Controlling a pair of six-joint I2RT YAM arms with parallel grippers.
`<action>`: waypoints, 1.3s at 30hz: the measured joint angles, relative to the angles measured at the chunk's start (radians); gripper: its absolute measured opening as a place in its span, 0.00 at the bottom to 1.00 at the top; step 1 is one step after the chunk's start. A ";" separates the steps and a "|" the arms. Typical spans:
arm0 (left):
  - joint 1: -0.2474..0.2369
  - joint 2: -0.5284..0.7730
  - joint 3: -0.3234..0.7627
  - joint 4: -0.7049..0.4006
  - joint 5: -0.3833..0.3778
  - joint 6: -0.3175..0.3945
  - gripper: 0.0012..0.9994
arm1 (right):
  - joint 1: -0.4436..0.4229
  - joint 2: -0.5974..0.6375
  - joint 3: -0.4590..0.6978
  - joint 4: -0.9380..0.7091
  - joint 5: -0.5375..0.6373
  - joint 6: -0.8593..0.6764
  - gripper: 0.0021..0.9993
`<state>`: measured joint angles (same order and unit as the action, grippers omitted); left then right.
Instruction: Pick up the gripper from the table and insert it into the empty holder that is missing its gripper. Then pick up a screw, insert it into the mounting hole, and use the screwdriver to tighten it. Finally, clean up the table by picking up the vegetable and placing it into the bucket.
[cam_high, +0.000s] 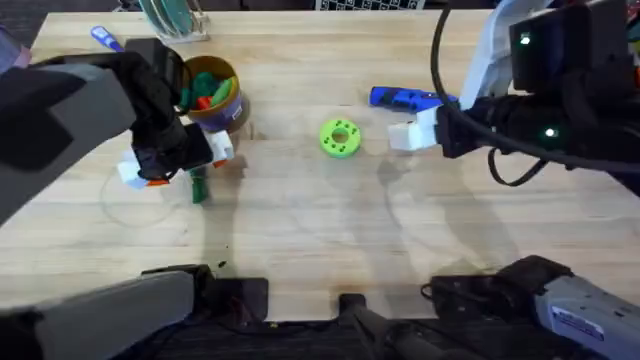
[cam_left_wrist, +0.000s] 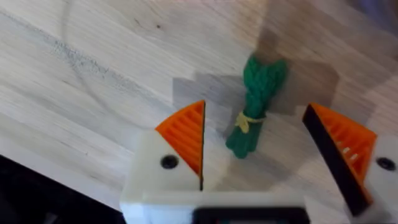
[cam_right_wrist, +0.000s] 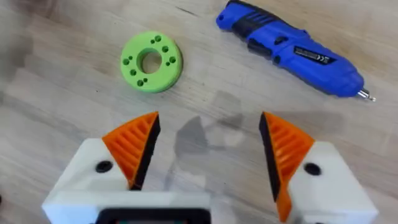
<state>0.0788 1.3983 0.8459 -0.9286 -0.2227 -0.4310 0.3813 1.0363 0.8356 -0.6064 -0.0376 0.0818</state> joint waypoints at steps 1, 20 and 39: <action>0.001 0.015 -0.001 0.003 -0.005 0.009 0.99 | 0.000 0.000 0.000 0.000 0.000 0.000 0.95; 0.246 0.061 -0.002 0.045 0.228 0.172 0.99 | 0.000 0.000 0.000 0.000 0.000 0.000 0.95; 0.273 0.106 0.004 0.060 0.289 0.194 0.10 | 0.000 0.000 0.000 -0.001 0.001 0.000 0.95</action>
<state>0.3515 1.5044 0.8496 -0.8687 0.0662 -0.2367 0.3813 1.0363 0.8356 -0.6071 -0.0368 0.0818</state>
